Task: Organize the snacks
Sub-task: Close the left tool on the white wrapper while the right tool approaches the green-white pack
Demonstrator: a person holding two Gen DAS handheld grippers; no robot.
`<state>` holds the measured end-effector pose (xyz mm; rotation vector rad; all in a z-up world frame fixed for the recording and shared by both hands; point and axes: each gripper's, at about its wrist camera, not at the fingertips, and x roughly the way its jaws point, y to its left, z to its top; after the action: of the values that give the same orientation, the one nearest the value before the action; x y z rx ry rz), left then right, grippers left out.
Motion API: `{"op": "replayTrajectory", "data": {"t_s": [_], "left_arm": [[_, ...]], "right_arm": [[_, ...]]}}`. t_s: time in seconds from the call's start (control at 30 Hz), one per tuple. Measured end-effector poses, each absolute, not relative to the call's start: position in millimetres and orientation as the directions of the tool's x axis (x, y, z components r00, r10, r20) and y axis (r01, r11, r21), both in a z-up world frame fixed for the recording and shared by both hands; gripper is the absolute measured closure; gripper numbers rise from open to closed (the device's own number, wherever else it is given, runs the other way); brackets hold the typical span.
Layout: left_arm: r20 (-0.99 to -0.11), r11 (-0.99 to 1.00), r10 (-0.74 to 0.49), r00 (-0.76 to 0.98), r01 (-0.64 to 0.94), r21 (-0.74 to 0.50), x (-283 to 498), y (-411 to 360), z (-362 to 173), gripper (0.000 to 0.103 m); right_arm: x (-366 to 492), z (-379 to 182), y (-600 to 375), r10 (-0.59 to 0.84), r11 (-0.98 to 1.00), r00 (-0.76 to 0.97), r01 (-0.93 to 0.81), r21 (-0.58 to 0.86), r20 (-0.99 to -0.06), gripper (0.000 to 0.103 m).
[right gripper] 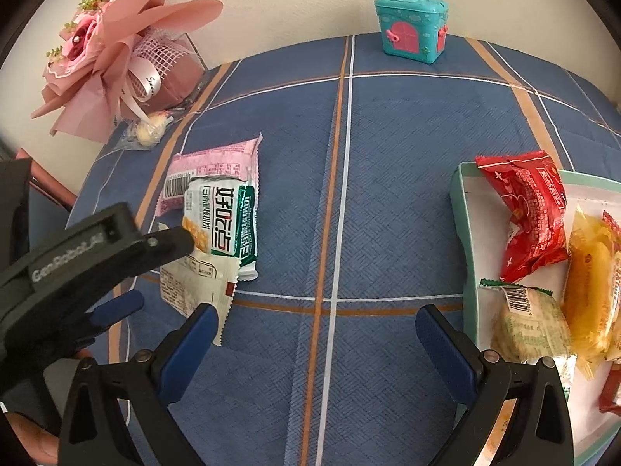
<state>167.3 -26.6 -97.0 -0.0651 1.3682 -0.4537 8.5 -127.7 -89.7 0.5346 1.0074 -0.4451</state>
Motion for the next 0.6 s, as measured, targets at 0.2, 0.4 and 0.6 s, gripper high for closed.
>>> {"op": "replayTrajectory", "data": {"t_s": [0.2,0.4,0.6], "left_arm": [[-0.957,0.921,-0.272,0.101,0.315,-0.229,161.2,-38.6,-104.8,0.008],[-0.974,0.932,-0.205,0.094,0.321,-0.166,159.0,-33.8,-109.5,0.008],[-0.978,0.940,-0.200,0.065,0.294,-0.173,151.0,-28.0,-110.5,0.008]], "right_arm": [[5.3,-87.2,-130.0,-0.105,0.785,0.460,0.583,0.210,-0.882,0.000],[5.5,-86.9,-128.7,-0.105,0.787,0.450,0.583,0.202,-0.887,0.000],[4.2,-86.2,-128.9,-0.104,0.785,0.449,0.584,0.204,-0.887,0.000]]}}
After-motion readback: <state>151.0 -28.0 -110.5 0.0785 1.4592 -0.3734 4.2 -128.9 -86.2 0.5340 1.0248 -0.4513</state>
